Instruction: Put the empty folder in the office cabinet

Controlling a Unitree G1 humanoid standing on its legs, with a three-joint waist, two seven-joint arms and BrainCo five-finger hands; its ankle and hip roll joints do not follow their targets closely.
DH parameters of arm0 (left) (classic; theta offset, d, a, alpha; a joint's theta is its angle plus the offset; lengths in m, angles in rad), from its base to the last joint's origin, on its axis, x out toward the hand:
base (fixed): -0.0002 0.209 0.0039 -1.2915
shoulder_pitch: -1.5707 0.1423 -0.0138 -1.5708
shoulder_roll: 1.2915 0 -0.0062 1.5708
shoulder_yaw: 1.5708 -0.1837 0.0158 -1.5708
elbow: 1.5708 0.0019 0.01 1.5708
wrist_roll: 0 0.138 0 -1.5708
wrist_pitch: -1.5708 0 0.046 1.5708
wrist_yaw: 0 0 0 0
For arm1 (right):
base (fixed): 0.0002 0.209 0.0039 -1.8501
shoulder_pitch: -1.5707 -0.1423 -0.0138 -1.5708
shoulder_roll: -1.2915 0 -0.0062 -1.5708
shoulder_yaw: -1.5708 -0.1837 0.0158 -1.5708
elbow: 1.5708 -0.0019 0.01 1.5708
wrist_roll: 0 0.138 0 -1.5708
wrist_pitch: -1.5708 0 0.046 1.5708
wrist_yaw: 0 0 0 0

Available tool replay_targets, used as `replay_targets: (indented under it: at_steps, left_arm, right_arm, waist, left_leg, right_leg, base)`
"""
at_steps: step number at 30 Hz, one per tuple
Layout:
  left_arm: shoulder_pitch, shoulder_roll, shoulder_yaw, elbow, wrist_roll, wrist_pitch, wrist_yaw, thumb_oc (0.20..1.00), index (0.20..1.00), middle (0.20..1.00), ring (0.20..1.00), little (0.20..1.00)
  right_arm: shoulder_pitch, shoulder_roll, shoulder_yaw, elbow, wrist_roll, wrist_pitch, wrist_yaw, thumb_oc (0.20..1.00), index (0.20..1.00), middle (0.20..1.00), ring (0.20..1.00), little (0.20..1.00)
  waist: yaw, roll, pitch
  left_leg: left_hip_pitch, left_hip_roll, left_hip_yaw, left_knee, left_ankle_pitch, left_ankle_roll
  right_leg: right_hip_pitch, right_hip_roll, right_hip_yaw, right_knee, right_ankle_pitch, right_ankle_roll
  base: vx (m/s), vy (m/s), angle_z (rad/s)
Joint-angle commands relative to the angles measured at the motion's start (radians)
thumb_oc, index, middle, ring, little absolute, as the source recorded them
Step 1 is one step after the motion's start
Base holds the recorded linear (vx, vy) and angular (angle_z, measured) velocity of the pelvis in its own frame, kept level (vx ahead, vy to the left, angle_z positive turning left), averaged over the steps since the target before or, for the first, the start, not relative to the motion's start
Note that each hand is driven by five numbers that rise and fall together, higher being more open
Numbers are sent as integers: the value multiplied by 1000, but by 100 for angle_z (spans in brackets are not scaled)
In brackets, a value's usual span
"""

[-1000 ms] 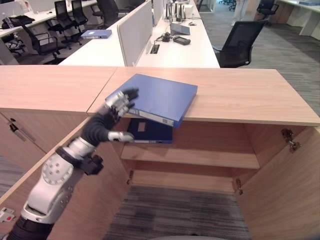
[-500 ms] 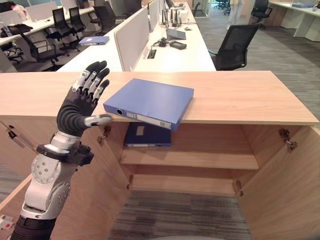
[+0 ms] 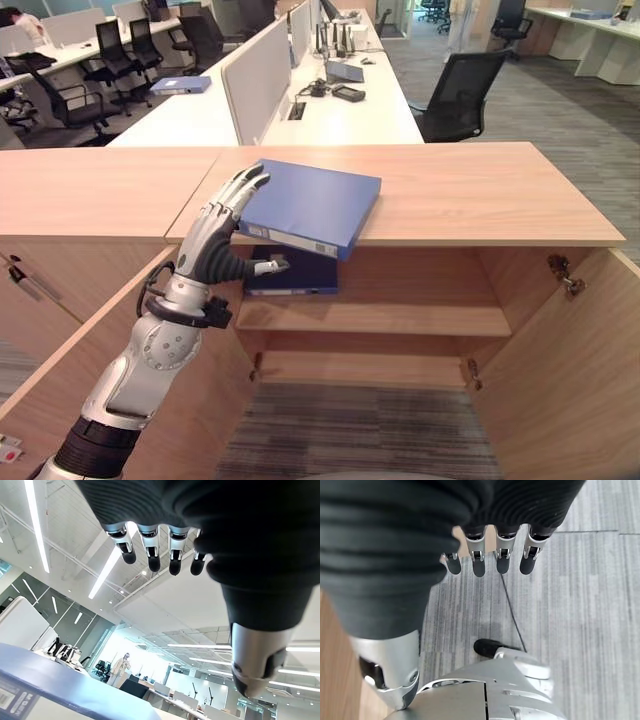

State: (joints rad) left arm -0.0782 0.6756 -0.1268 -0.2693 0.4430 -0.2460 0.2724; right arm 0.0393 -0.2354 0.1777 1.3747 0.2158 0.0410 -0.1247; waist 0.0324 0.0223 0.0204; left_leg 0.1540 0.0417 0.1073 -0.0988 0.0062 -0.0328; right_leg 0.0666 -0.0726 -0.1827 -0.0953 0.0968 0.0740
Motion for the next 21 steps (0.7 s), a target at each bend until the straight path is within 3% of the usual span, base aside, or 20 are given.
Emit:
replay_targets:
  at_steps: [1,12,21]
  left_arm:
    - [-118,47,-10,-3,97,-8,89,1000,1000,1000,1000,1000]
    - [-323,64,-226,179,348,57,131,1000,1000,1000,1000,1000]
    - [-432,30,-335,302,405,93,112,1000,1000,1000,1000,1000]
  right_arm:
    - [-48,43,39,38,6,-17,-25,1000,1000,1000,1000,1000]
    - [-68,26,28,58,30,-15,-49,1000,1000,1000,1000,1000]
    - [-76,8,28,66,23,-7,-52,1000,1000,1000,1000,1000]
  waist:
    - [-15,-44,31]
    - [-36,-44,20]
    - [-51,-41,13]
  left_leg:
    - [-13,-25,17,11,-77,-5]
    - [-12,-26,26,11,-84,-1]
    - [-8,-27,37,11,-88,1]
  right_leg:
    - [79,5,-21,8,-142,48]
    - [71,9,-7,8,-136,49]
    - [70,9,0,8,-134,50]
  base:
    - [4,4,-4]
    - [0,1,-1]
    - [-4,1,-3]
